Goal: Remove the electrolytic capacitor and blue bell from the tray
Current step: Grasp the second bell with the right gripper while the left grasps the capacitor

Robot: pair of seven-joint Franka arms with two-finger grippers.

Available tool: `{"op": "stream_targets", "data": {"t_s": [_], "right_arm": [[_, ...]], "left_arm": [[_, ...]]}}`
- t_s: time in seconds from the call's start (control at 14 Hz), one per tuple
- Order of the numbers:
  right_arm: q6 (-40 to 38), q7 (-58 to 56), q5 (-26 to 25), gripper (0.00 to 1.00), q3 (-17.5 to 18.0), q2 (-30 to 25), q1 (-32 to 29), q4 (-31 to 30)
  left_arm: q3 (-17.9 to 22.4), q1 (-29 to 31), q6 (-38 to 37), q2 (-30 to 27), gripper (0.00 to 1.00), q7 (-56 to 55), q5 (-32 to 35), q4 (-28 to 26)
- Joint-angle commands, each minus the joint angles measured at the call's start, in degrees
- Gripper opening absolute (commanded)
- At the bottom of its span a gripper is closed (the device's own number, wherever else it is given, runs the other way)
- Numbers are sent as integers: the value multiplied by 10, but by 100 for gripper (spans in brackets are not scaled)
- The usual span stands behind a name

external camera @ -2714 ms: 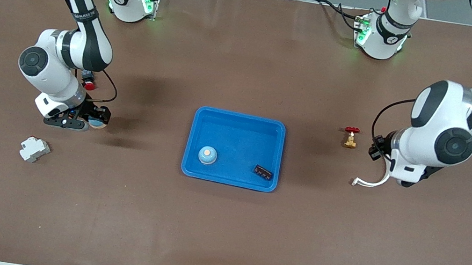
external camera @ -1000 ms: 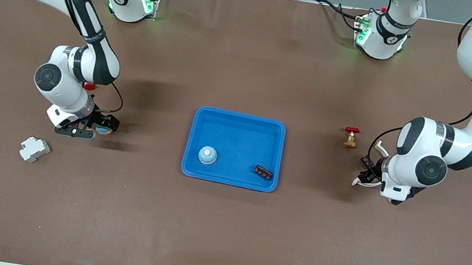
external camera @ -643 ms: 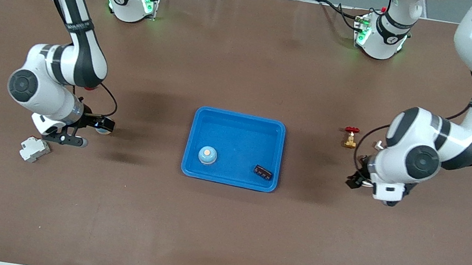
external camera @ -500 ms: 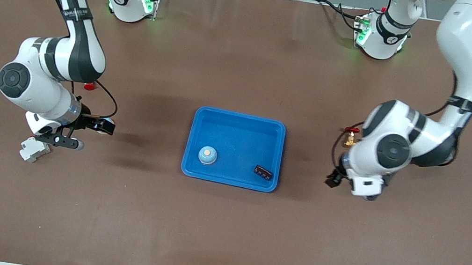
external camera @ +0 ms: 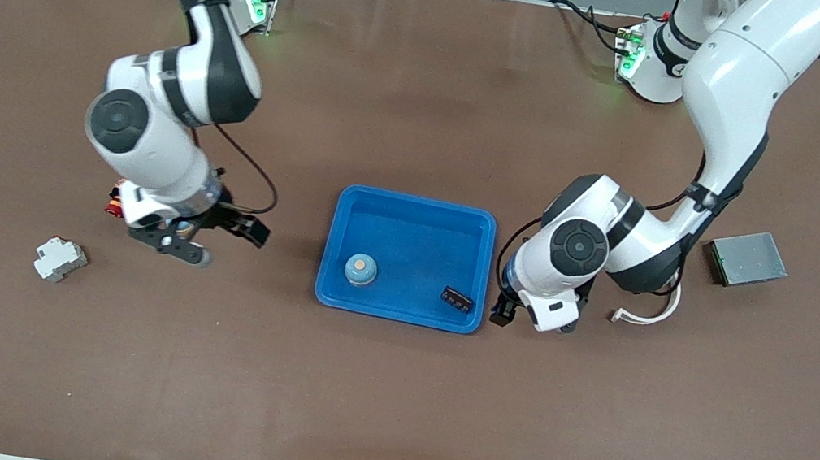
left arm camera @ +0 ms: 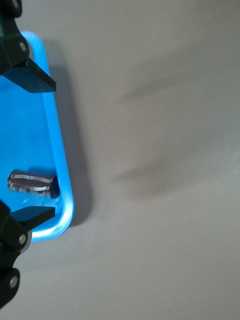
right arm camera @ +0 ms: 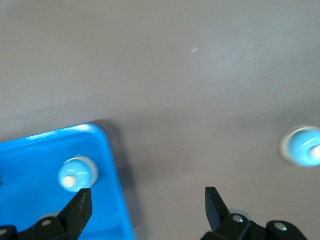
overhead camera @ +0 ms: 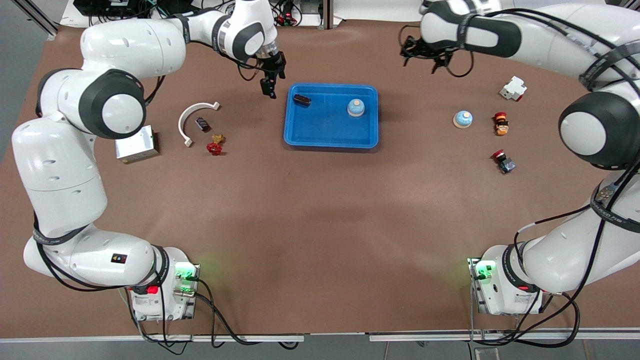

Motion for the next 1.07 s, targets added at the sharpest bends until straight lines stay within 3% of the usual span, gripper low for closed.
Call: {"op": "stream_targets", "data": {"t_s": [0.0, 0.43, 0.79, 1.0], "right_arm": [[2, 72, 1, 100, -7, 45, 35, 52], [103, 185, -24, 100, -9, 134, 97, 76], [103, 234, -53, 100, -9, 191, 114, 128], [104, 250, -59, 100, -11, 207, 126, 140]], "left_arm": [[6, -14, 33, 18, 100, -33, 6, 19], [15, -46, 117, 55, 100, -51, 6, 20], [108, -152, 124, 64, 100, -77, 7, 16], [107, -152, 112, 61, 83, -84, 5, 14]]}}
